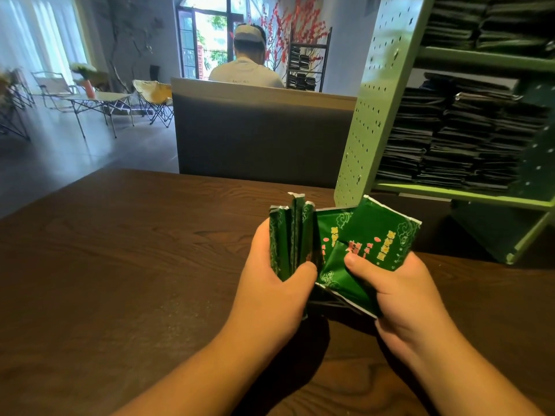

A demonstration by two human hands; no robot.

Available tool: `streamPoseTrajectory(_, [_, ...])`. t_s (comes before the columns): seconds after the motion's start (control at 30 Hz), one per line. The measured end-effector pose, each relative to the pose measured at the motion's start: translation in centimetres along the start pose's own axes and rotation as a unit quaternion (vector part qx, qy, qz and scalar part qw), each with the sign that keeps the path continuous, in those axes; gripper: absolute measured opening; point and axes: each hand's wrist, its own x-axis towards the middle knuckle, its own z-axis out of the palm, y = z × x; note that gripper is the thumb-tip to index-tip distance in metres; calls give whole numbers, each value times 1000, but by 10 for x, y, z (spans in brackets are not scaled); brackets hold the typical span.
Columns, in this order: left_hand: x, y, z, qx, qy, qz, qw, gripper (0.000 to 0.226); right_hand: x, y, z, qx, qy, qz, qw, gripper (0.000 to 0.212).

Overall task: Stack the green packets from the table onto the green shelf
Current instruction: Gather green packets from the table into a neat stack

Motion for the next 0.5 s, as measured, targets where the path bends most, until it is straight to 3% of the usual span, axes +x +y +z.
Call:
streamPoseTrajectory(0.23, [1,-3,-3,-60,-38,-38,997,38,-6,-6,-1,107,-133,71,983,43])
streamPoseTrajectory(0.3, [2,-5,-4,-93,-43,-65,993,45,-7,-8,-1,120,-165,86,975,43])
streamPoseTrajectory(0.4, [5,-10,-6,-130,-47,-90,986,53,-6,-9,-3,117,-183,82,973,43])
streamPoseTrajectory(0.5, [7,-12,-5,-144,-45,-104,983,51,-6,-4,-2,32,-152,29,987,50])
